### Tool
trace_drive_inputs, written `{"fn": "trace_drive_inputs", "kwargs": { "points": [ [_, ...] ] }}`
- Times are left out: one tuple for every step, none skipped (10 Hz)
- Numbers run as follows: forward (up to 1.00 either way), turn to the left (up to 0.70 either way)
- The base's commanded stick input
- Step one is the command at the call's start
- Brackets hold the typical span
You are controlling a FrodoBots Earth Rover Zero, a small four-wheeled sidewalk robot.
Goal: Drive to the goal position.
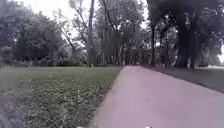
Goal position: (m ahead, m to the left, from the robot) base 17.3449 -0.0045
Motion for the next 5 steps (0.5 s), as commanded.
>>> {"fn": "trace_drive_inputs", "kwargs": {
  "points": [
    [0.70,0.00],
    [0.70,0.00],
    [0.70,0.00],
    [0.70,0.00],
    [0.70,0.00]
  ]
}}
